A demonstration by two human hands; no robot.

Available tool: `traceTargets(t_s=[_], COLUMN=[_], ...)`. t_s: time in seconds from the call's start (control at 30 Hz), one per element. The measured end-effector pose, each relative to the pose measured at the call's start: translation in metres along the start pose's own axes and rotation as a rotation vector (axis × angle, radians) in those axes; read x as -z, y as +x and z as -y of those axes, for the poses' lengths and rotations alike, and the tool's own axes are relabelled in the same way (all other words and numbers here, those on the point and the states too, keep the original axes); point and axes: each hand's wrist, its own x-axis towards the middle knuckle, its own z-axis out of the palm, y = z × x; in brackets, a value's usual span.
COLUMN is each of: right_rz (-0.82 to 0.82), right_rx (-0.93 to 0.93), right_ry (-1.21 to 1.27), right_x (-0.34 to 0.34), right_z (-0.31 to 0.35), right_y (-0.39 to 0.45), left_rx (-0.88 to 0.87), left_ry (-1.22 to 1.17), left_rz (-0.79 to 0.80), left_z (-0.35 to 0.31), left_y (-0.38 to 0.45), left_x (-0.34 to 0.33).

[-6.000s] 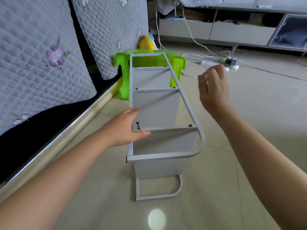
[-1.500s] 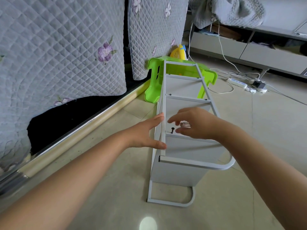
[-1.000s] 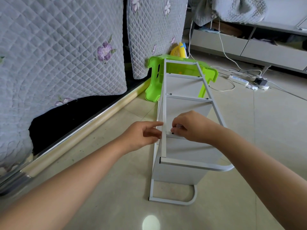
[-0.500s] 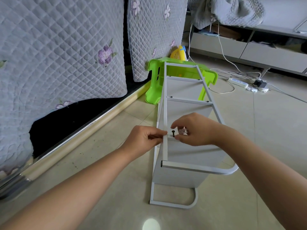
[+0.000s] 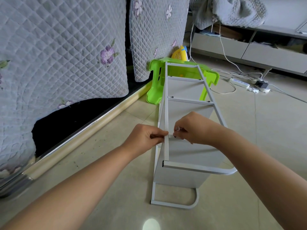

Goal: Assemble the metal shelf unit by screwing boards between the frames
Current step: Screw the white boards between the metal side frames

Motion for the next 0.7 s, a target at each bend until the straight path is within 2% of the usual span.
traceTargets(t_s=[0.37,0.5,0.7], right_rz=[-0.024,-0.076,-0.009], right_rx=[-0.003,0.030,0.062], right_ry=[-0.147,-0.128,-0.165], right_x=[-0.009,-0.016,-0.008], right_z=[0.007,0.005,0.002], right_y=[-0.004,-0.010,-0.006], left_rx=[0.071,0.118,0.165], left_ry=[0.020,0.017,0.033], left_rz=[0.147,0.133,0.140], left_z=[-0.012,-0.015,-0.021], left_y=[-0.002,-0.002,0.003], left_x=[0.010,0.008,0.009])
